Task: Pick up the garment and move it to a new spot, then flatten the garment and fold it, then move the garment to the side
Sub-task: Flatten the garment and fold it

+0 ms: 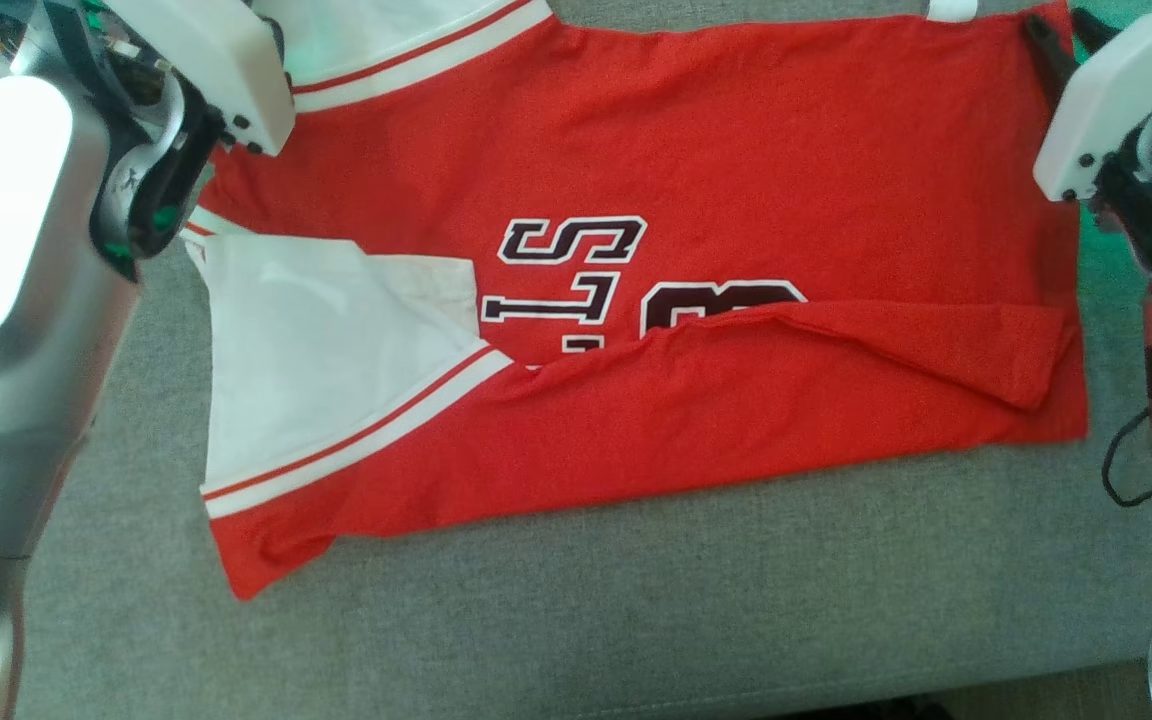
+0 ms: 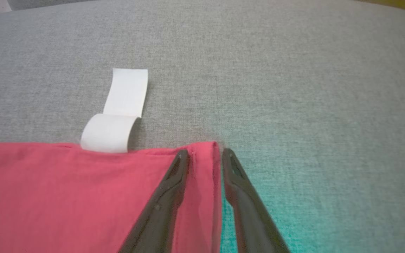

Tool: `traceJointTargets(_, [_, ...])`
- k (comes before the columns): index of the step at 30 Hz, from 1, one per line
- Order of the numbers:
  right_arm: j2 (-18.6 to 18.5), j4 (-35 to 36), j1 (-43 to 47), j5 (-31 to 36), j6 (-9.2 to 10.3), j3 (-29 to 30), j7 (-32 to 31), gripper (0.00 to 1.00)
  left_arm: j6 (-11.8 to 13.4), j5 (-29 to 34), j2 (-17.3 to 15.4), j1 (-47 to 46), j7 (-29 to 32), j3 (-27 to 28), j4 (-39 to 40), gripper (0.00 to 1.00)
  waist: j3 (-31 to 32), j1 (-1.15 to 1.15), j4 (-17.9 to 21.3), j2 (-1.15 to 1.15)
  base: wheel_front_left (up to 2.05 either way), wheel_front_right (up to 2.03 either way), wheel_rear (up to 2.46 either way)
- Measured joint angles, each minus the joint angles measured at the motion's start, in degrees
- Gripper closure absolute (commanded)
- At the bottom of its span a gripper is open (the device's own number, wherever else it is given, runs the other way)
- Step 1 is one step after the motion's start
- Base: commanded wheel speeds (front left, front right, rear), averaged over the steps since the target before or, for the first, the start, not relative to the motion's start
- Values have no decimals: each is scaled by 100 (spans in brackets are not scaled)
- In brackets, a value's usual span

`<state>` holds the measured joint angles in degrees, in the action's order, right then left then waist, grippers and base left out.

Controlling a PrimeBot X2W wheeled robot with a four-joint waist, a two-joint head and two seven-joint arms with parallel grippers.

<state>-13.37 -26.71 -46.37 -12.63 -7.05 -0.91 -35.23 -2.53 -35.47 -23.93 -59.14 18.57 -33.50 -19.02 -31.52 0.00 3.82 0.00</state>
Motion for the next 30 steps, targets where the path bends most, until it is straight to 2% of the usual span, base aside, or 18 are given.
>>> traceJointTargets(1, [0, -16, -14, -40, 0, -30, 0, 55, 0, -30, 0, 10, 0, 0, 0, 100, 3, 0, 1, 0, 0, 0, 0])
traceJointTargets(2, [0, -52, -20, -108, 0, -89, 20, 64, 0, -52, 0, 40, -5, 0, -2, 100, 9, 0, 3, 0, 0, 0, 0])
traceJointTargets(4, [-3, -87, -20, -190, 0, -174, 90, 93, 0, -53, 0, 62, -8, 0, -5, 100, 16, 0, 2, 0, 0, 0, 0])
traceJointTargets(5, [-4, -109, -20, -227, 0, -220, 132, 100, 0, -55, 0, 68, -14, -1, -9, 100, 22, 0, 0, 0, 0, 0, 0])
traceJointTargets(11, [-42, -219, -16, -328, 0, -372, 502, 100, -8, -143, -2, 97, -155, -3, -18, 100, 103, 0, -12, 0, 0, 0, 0])
traceJointTargets(18, [-223, -279, 254, -461, 0, -468, 1051, 100, -41, -408, -85, 802, -543, 68, 375, 100, 467, 0, -29, 0, 0, 0, 0])
traceJointTargets(30, [-339, 488, 1538, -703, 0, -492, 1617, 100, 374, -781, -296, 2809, -1211, 236, 1635, 100, 1106, -1, -150, 0, 0, 0, 0])
